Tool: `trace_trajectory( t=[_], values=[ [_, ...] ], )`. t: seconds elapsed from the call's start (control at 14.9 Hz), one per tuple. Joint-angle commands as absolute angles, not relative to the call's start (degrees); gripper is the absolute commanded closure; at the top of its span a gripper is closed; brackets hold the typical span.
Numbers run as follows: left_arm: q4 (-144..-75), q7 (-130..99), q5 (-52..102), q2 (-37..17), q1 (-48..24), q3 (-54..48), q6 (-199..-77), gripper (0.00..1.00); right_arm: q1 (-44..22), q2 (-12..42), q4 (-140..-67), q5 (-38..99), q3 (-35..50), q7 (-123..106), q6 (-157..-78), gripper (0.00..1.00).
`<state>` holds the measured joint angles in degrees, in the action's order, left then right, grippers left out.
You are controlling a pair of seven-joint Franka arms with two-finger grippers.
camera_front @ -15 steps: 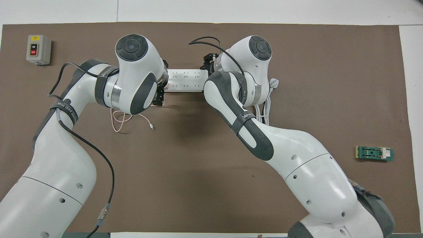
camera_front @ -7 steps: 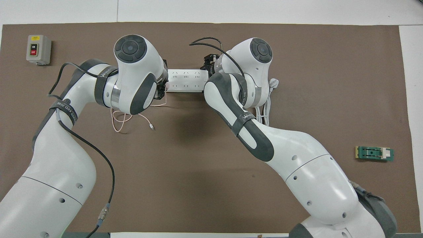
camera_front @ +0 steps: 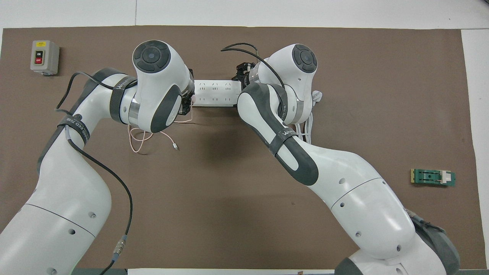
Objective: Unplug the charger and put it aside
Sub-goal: 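Carry the charger toward the robot while the right gripper withdraws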
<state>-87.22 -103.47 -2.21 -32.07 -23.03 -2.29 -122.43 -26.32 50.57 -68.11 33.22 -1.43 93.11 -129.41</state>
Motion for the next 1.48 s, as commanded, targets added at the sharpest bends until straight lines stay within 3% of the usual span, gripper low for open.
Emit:
trace_trajectory(
  t=[0.0, 0.47, 1.08, 1.14, 1.21, 1.41],
  values=[
    [-88.1, -102.9, -4.7, -30.1, -23.4, -1.5, -117.8, 1.0, -25.9, 49.4, -70.9, 34.7, -1.0, 91.4, -131.6, 1.0],
    [-82.9, -101.6, -4.7, -29.4, -22.9, -1.5, -108.3, 1.0, -25.9, 49.3, -71.1, 34.7, -1.0, 91.4, -131.7, 1.0],
    [-85.0, -84.8, -4.0, -22.8, -19.3, -1.5, -103.6, 1.0, -26.3, 49.3, -71.5, 34.7, -1.1, 91.5, -132.9, 1.0],
    [-85.4, -81.5, -4.0, -21.6, -18.6, -1.5, -103.1, 1.0, -26.1, 49.2, -71.4, 34.7, -1.1, 91.4, -133.1, 0.27],
    [-85.8, -77.9, -4.0, -20.4, -17.6, -1.5, -102.5, 1.0, -25.8, 49.1, -70.9, 34.3, -1.1, 91.4, -132.9, 0.0],
    [-86.6, -66.0, -4.0, -18.0, -15.0, -1.5, -100.6, 1.0, -25.3, 47.6, -71.0, 34.5, -1.1, 91.5, -132.2, 0.0]
  ],
)
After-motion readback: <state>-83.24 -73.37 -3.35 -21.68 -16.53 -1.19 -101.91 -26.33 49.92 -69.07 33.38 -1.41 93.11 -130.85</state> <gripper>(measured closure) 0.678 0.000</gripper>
